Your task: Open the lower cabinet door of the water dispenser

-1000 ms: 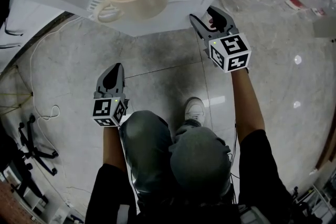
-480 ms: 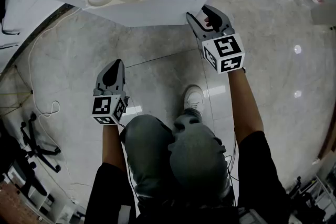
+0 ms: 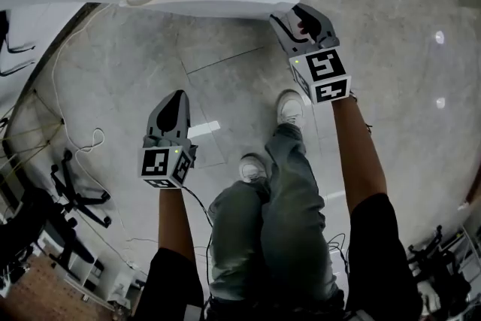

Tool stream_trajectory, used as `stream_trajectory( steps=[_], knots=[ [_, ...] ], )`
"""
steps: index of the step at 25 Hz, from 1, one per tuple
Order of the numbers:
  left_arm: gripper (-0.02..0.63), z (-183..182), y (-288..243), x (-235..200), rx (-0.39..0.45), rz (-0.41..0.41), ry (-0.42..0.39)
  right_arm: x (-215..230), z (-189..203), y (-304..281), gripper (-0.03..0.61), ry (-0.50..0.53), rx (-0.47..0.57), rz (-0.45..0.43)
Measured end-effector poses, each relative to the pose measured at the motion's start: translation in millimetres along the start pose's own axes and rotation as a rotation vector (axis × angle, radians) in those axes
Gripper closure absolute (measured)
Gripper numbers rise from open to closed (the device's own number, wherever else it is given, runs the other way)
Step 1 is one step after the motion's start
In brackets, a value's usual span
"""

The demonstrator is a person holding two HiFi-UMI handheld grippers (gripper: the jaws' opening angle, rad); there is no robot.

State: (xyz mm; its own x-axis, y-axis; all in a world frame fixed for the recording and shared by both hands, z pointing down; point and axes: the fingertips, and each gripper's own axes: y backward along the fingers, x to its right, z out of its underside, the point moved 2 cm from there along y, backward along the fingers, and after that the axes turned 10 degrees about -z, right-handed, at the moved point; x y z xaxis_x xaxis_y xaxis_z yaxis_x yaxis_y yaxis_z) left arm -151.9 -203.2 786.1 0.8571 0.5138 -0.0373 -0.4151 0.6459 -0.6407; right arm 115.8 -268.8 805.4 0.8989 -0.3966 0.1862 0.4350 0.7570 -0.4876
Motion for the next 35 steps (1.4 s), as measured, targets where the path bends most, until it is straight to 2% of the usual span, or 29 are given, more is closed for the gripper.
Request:
stream_trajectory(
  steps=[6, 9, 13, 18, 23, 35],
  knots=[
    [0.603, 17.2, 43.3, 24.4, -0.067, 0.059, -0.029, -28.4, 17.3, 16.0, 0.374, -0.011, -0.049, 0.011],
    [0.603, 32.9, 67.7, 21.0, -0.097, 0.038, 0.003, -41.8, 22.0, 20.7, 0.374, -0.028, -0.028, 0.020],
    [0.603, 51.4, 84.7, 20.5, -0.130, 0.019, -0.009, -59.7, 27.5, 25.4, 0.374, -0.040, -0.016, 0.009],
    [0.603, 46.2, 98.0, 28.3, -0.174, -0.033, -0.038, -84.2, 35.2, 31.8, 0.373, -0.021, -0.066, -0.044],
    [0.603, 36.1, 125.9, 24.3, -0.130, -0.022, 0.067, -107.6, 40.7, 35.3, 0.373, -0.031, -0.124, -0.065],
    [0.603, 62.1, 167.9, -24.3, -0.139, 0.030, 0.033, -183.1, 55.4, 33.2, 0.373, -0.068, -0.167, -0.031]
  ],
)
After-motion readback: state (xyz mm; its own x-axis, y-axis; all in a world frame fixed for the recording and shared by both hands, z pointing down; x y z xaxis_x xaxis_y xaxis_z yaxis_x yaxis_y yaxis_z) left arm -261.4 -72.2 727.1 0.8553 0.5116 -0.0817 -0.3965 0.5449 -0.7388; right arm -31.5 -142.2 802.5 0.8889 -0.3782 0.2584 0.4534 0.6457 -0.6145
